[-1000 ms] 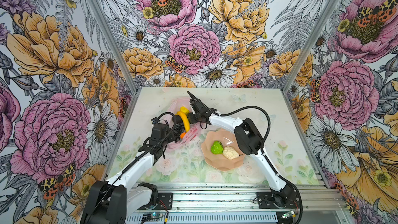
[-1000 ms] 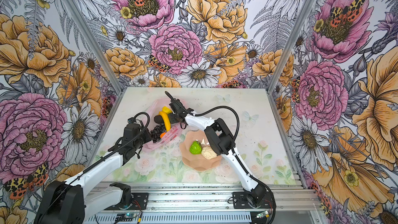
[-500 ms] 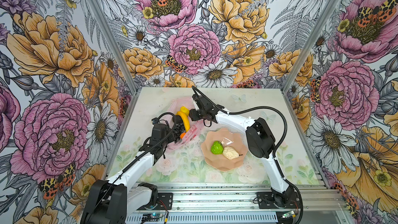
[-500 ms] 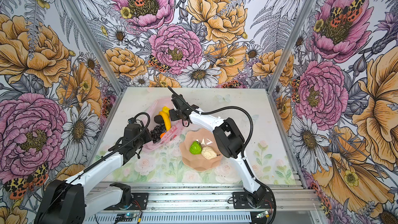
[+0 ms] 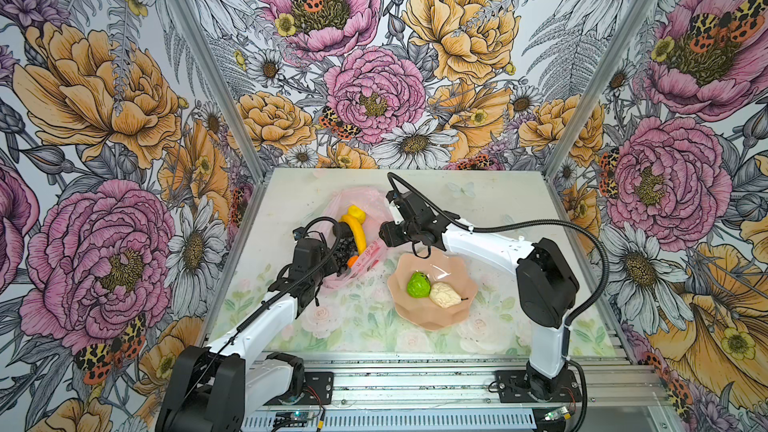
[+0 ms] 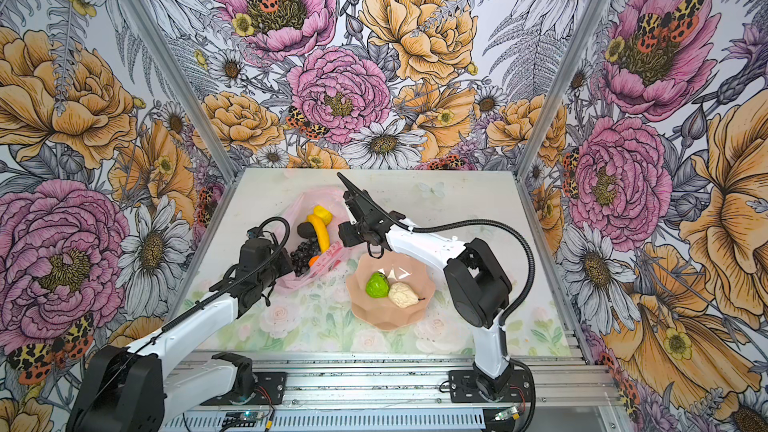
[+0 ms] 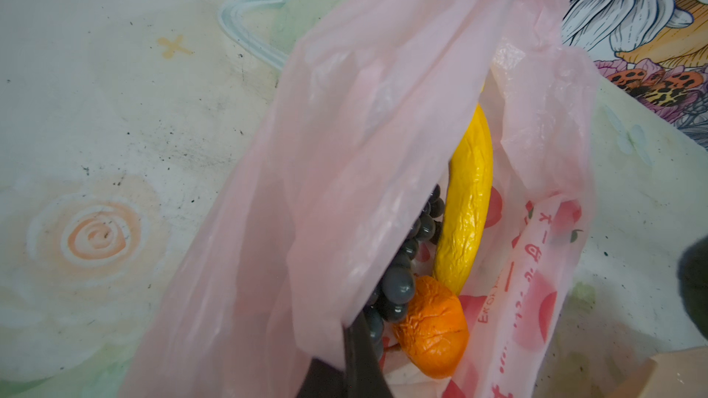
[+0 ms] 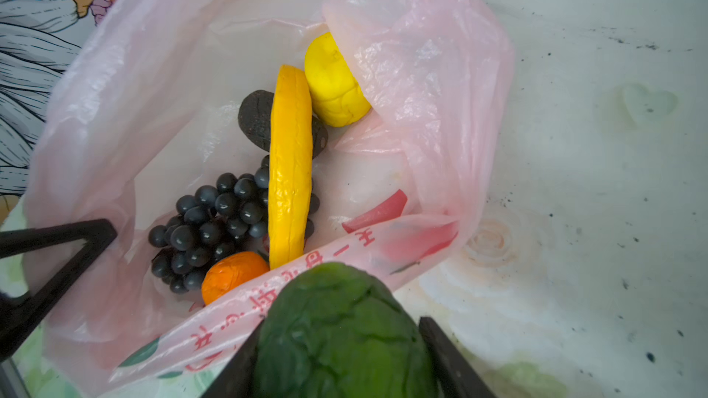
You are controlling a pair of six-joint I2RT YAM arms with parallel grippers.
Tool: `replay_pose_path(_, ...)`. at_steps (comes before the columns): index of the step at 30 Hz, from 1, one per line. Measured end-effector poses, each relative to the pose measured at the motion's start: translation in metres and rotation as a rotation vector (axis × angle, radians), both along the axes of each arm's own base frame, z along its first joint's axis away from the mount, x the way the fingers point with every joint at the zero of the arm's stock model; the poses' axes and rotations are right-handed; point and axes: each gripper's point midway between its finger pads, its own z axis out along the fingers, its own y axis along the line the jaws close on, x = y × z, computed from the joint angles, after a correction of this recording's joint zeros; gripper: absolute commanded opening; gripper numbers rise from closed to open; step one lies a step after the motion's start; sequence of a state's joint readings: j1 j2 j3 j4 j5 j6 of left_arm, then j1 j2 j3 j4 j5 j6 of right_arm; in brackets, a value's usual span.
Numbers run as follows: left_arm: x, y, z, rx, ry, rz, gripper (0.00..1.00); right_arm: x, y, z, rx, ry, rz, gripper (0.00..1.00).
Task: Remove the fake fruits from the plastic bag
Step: 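Carry the dark green fruit with the right gripper over the pink bowl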
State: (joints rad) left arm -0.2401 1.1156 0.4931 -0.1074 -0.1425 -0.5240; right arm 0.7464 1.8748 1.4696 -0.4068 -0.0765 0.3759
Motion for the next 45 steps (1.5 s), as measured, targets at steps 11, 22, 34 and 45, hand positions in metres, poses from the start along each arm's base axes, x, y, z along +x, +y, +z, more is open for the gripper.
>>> replay_pose_path(11, 0.0, 0.001, 0.0, 0.004, -0.001, 0.005, 0.0, -0.091, -0.04, 0.009, -0.03, -0.003, 0.06, 0.57)
replay_pose_path(22, 0.0, 0.001, 0.0, 0.004, -0.001, 0.005, 0.0, -0.148, -0.049, -0.006, -0.131, -0.039, 0.236, 0.55)
replay_pose_path(34, 0.0, 0.001, -0.002, 0.007, 0.007, 0.006, 0.0, -0.172, -0.069, -0.022, -0.232, -0.111, 0.429, 0.55)
replay_pose_path(45, 0.0, 0.002, -0.002, 0.011, 0.006, 0.011, 0.0, -0.182, -0.075, -0.041, -0.277, -0.1, 0.514, 0.55)
